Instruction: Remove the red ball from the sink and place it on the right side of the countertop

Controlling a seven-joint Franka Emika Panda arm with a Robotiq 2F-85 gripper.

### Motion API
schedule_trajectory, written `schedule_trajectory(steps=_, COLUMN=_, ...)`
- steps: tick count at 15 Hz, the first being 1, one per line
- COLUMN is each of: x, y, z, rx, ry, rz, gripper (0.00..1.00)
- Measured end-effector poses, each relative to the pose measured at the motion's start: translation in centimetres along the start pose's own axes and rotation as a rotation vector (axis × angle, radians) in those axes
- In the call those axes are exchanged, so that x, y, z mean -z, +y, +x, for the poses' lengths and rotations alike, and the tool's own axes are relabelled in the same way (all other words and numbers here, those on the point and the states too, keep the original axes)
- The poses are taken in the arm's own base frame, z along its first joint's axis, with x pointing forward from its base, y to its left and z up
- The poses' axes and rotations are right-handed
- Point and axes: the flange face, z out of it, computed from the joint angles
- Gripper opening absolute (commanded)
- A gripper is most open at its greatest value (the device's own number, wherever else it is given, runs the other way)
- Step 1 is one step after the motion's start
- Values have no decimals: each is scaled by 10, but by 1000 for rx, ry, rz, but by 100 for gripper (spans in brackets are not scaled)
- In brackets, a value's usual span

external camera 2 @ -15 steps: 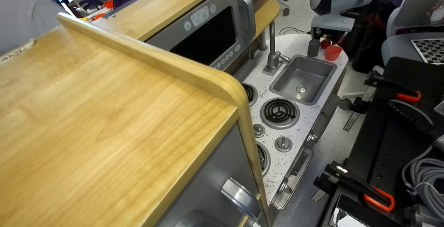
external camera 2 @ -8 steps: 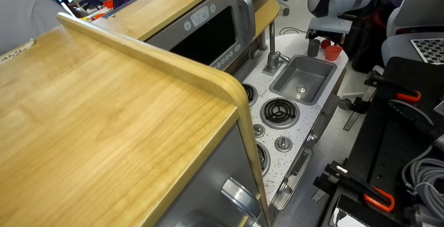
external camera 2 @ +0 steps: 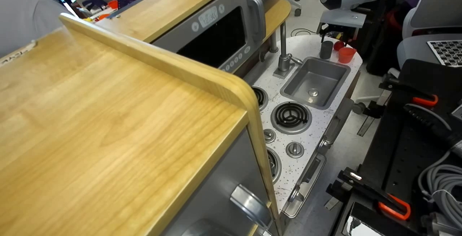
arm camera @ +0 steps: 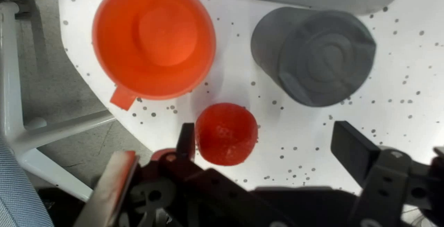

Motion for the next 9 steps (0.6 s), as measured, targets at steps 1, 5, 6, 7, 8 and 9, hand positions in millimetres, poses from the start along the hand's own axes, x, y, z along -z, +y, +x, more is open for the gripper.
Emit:
schedule_trajectory(steps=1, x=4, y=2, z=0, rx=-4, ry=-8, rz=-5, gripper=100)
schedule_trajectory(steps=5, x=21, y=16, z=-8, rx=-25, ry=-106, rz=-68, gripper=100)
schedule_trajectory(steps=6, x=26, y=22, z=-12, rx=-30, ry=-153, rz=-101, gripper=100)
schedule_trajectory(steps=7, x=33, y=28, z=-17, rx=-21, ry=-201, rz=-126, gripper=100)
schedule_trajectory(steps=8, x=40, y=33, z=-20, rx=-12, ry=-235, rz=-140, gripper=100)
schedule_trajectory(steps=9, x=46, y=37, z=-21, rx=-7, ry=-249, rz=-143, gripper=100)
